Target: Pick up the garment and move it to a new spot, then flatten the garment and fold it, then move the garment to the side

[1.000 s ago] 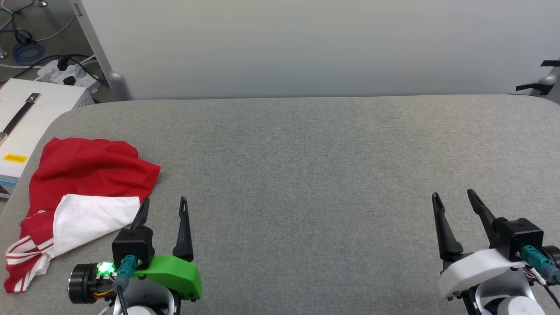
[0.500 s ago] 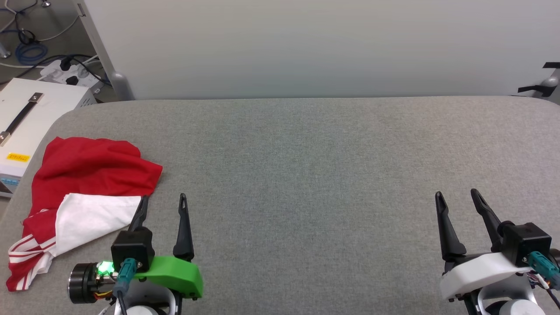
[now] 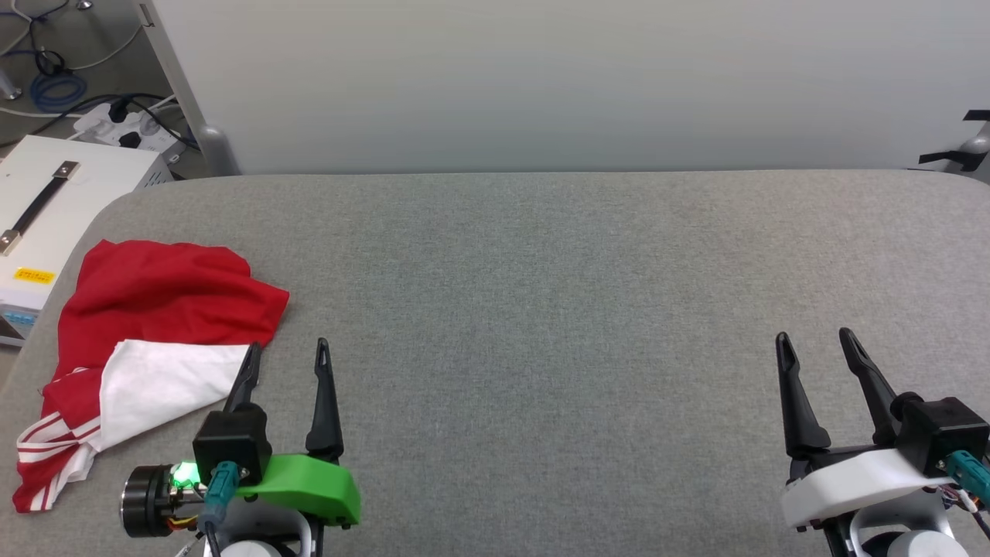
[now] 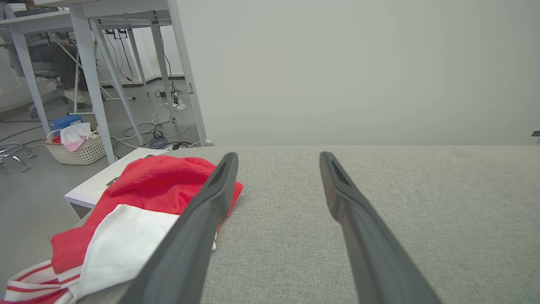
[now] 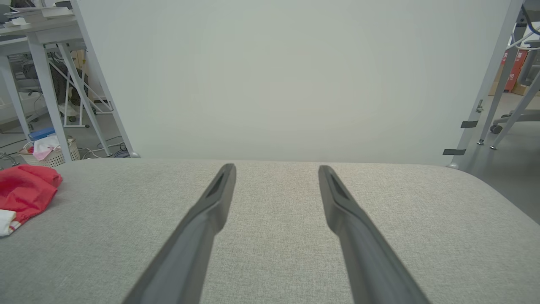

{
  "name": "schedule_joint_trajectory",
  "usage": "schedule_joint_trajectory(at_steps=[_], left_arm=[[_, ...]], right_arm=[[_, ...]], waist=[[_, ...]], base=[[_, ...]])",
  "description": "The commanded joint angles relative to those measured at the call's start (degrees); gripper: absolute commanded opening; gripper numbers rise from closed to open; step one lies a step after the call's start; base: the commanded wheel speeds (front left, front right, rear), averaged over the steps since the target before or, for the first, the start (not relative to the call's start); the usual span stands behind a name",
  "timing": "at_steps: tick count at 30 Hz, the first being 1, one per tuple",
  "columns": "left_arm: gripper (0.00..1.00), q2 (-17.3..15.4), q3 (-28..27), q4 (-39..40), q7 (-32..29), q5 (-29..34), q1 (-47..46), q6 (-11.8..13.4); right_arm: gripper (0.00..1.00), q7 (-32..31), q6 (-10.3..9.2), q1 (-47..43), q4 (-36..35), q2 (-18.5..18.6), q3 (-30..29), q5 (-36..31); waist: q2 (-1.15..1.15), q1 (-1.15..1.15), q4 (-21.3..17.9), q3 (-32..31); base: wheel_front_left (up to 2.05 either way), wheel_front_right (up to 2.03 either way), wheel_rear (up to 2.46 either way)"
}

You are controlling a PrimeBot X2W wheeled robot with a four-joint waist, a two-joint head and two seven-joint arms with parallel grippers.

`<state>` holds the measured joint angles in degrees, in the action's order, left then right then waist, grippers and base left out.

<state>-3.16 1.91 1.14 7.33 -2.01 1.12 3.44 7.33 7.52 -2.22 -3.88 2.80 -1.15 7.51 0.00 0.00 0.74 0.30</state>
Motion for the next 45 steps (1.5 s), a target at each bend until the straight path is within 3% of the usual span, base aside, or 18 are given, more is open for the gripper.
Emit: schedule_joint_trajectory(at_steps=[1, 45], left_arm=[[1.00, 0.15, 0.24, 0.30, 0.61, -0.27, 0.18, 0.47], [1.00, 0.25, 2.05, -0.42, 5.84, -0.85, 1.49, 1.85]], right_arm=[[1.00, 0.71, -0.01, -0.61, -0.50, 0.06, -0.13, 0.68], [1.00, 5.87, -0.03, -2.85, -0.71, 0.07, 0.10, 3.48]], waist=[[0.00, 0.00, 0.02, 0.01], [0.00, 0.00, 0.75, -0.58]], base=[[0.00, 0.00, 0.00], [0.00, 0.00, 0.00]])
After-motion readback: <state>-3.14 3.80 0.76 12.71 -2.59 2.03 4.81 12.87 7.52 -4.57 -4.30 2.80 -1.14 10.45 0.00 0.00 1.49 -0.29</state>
